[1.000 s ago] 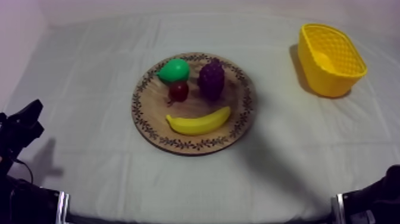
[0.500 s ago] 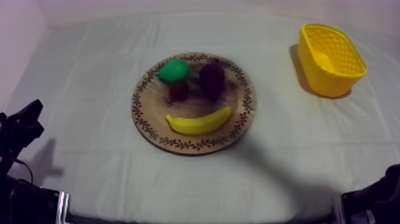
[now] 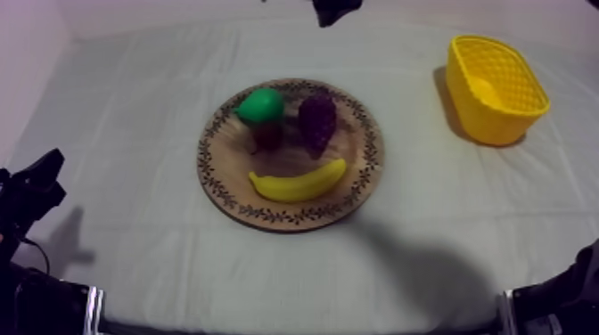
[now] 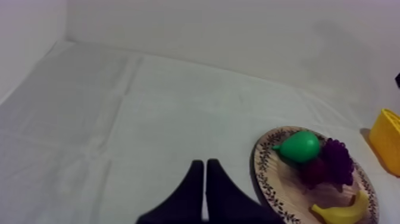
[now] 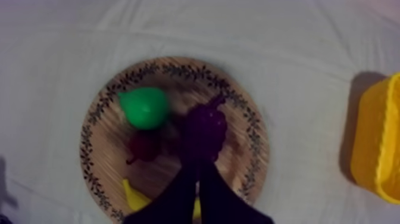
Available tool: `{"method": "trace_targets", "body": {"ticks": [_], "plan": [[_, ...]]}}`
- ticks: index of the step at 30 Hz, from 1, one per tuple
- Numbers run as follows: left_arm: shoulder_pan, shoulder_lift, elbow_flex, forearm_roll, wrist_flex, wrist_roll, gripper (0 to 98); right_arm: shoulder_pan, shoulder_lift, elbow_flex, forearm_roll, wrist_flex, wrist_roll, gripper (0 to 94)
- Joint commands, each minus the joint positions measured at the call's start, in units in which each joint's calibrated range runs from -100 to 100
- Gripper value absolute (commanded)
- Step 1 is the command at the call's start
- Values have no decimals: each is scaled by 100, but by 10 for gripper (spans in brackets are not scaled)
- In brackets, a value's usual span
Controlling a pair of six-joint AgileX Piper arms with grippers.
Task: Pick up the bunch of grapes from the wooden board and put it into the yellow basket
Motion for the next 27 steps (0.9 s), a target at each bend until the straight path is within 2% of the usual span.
{"method": "trace_targets", "body": {"ticks": [1,15,20,23,27], "plan": [[-2,0,-2,1,0,0,1,3,272,-39,-3,75,-47,2],[-2,0,-2,1,0,0,1,131,1137,-348,-75,136,-343,11],[-2,0,-2,1,0,0,1,183,1183,-290,-152,123,-377,59],[-2,0,-2,1,0,0,1,219,1154,-277,-192,110,-372,141],[-2,0,-2,1,0,0,1,238,1103,-252,-219,119,-332,370]]}}
